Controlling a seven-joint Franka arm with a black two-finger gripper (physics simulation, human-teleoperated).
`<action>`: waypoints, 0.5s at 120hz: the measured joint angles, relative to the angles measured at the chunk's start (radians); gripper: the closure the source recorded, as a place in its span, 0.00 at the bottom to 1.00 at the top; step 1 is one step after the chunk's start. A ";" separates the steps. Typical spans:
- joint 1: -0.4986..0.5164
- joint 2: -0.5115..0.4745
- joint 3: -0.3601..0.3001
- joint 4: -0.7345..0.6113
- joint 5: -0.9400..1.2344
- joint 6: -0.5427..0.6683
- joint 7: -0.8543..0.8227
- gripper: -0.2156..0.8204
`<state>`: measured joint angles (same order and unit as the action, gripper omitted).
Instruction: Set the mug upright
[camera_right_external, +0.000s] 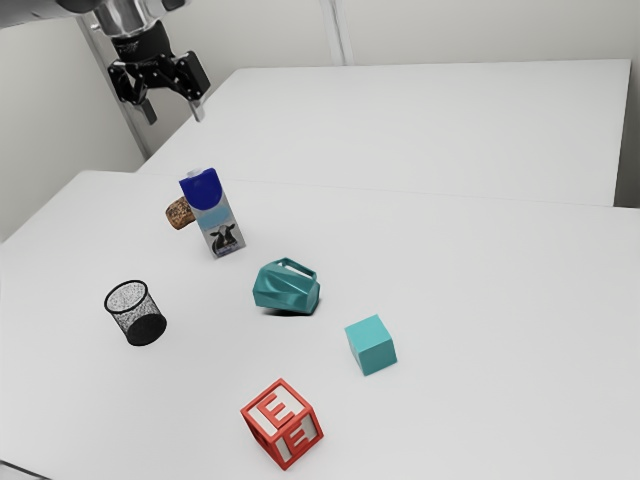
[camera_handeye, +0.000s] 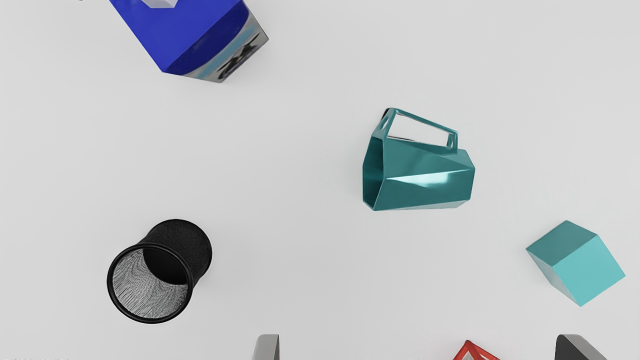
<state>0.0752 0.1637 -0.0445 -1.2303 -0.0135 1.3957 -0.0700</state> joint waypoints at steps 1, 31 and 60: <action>0.000 0.000 0.000 0.000 0.000 0.000 0.000 0.21; -0.009 -0.006 0.028 -0.165 -0.065 0.121 0.014 0.21; 0.008 0.012 0.157 -0.613 -0.568 0.392 0.180 0.21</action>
<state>0.0837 0.1756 0.1121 -1.8429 -0.5810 1.7882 0.1102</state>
